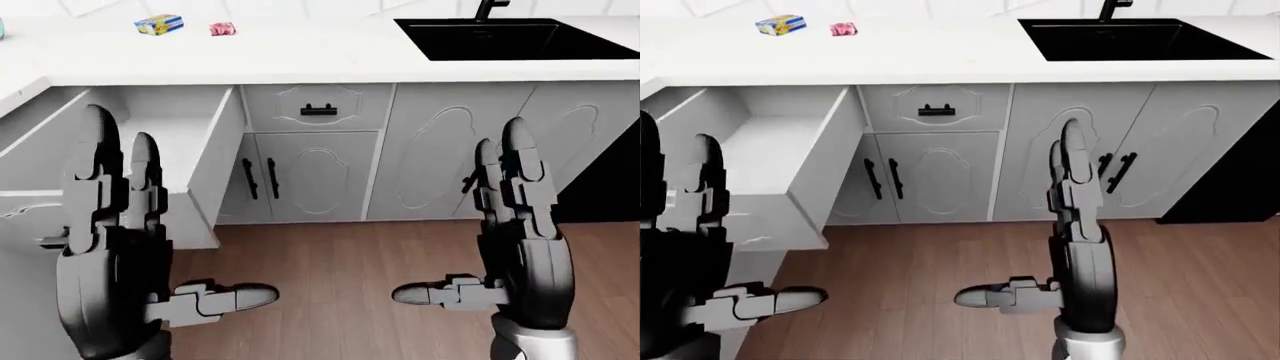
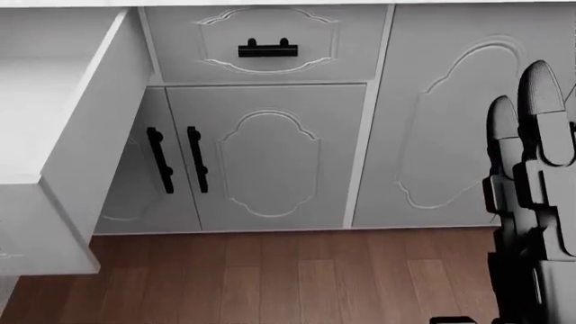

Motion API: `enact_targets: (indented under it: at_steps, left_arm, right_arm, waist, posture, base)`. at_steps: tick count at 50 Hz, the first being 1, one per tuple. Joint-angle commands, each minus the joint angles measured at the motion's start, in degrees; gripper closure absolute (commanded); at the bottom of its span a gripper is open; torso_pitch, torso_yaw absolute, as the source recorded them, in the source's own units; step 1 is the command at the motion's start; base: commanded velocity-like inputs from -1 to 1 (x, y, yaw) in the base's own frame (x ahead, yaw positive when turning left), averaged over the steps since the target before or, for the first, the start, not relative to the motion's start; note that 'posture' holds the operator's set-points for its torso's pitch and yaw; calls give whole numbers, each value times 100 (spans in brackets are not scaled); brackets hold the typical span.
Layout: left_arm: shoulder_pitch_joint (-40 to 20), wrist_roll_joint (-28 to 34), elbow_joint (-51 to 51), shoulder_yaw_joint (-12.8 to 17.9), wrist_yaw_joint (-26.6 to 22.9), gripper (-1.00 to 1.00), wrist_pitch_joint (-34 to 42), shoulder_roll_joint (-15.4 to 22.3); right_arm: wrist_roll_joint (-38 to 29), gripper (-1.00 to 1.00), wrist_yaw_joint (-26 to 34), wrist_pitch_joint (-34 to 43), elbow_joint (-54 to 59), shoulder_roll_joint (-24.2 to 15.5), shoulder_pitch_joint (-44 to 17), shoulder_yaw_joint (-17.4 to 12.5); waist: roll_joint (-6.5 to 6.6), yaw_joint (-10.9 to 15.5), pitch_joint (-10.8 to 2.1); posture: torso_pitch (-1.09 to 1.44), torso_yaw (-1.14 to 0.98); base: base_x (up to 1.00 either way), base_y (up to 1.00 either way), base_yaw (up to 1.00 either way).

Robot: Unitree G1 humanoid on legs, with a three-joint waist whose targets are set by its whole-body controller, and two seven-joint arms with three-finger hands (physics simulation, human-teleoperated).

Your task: Close the left drawer.

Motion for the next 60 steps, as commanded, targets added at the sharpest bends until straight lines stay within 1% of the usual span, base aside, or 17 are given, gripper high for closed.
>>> enact_targets:
  at_steps: [1, 13, 14, 16, 19, 28, 31, 34, 36, 39, 43, 45, 47, 48, 53, 55, 60]
  left_arm:
    - [-23, -265, -199, 44, 283, -100, -324, 182]
    - [54, -546, -199, -13, 732, -100, -568, 586]
    - [53, -542, -199, -27, 727, -100, -547, 586]
    - [50, -547, -199, -20, 740, -100, -561, 596]
    - [60, -544, -199, -37, 739, -100, -562, 599]
    - [83, -555, -199, -70, 771, -100, -582, 626]
    - [80, -551, -199, -75, 768, -100, -575, 623]
    - [79, -548, -199, -74, 767, -100, -573, 622]
    - [86, -552, -199, -76, 766, -100, -585, 621]
    - [83, -559, -199, -71, 774, -100, -578, 627]
    - [90, -573, -199, -76, 803, -100, -587, 652]
    - [82, -578, -199, -69, 813, -100, -572, 659]
    - [80, -580, -199, -69, 820, -100, -575, 667]
    - [72, -582, -199, -63, 826, -100, -571, 667]
    - [82, -590, -199, -62, 824, -100, -587, 671]
    - [74, -608, -199, -51, 828, -100, -576, 677]
    - [84, -630, -199, -56, 858, -100, -598, 712]
  right_arm:
    - [-78, -100, 13, -156, -272, -10, -35, 19]
    - [-197, -100, -28, -242, -248, -16, 1, 101]
    - [-219, -100, -23, -266, -219, -22, 11, 117]
    - [-254, -100, -5, -262, -210, -33, 12, 139]
    - [-244, -100, 2, -268, -179, -34, 20, 148]
    - [-223, -100, 24, -281, -172, -35, 43, 131]
    - [-209, -100, 20, -290, -191, -28, 52, 119]
    - [-208, -100, 20, -292, -186, -27, 53, 121]
    - [-187, -100, 4, -299, -190, -19, 48, 91]
    - [-203, -100, 10, -291, -201, -20, 55, 111]
    - [-215, -100, 16, -288, -202, -26, 59, 128]
    - [-221, -100, 16, -291, -197, -28, 62, 140]
    - [-216, -100, 8, -291, -188, -27, 56, 129]
    - [-225, -100, 11, -293, -191, -28, 59, 141]
    - [-234, -100, 16, -323, -174, -36, 78, 160]
    - [-230, -100, 13, -326, -163, -36, 74, 161]
    - [-231, -100, 17, -326, -167, -40, 84, 166]
  waist:
    - [11, 1, -53]
    - [45, 5, -32]
    - [76, 30, -92]
    - [78, 37, 71]
    - [61, 71, 130]
    - [220, 136, 153]
    - [123, 118, 134]
    - [-190, 93, 132]
    - [-63, 8, 154]
    - [-117, 48, 134]
    - [43, 39, 177]
    - [194, 14, 171]
    - [516, 2, 67]
    - [409, 47, 99]
    - [289, 90, 143]
    - [264, 57, 28]
    - [12, 4, 19]
  posture:
    - [0, 0]
    - [0, 0]
    - [0, 0]
    - [0, 0]
    - [0, 0]
    - [0, 0]
    - [0, 0]
    - [0, 0]
    - [0, 0]
    - [0, 0]
    - [0, 0]
    - [0, 0]
    - [0, 0]
    - [0, 0]
    - [0, 0]
    - [0, 0]
    - [0, 0]
  base:
    - [0, 0, 0]
    - [0, 0, 0]
    - [0, 0, 16]
    - [0, 0, 26]
    - [0, 0, 52]
    - [0, 0, 40]
    - [0, 0, 30]
    - [0, 0, 30]
    - [0, 0, 29]
    - [0, 0, 29]
    - [0, 0, 28]
    - [0, 0, 29]
    - [0, 0, 28]
    - [-1, 0, 28]
    - [-3, 0, 28]
    - [-24, 0, 27]
    - [-24, 0, 27]
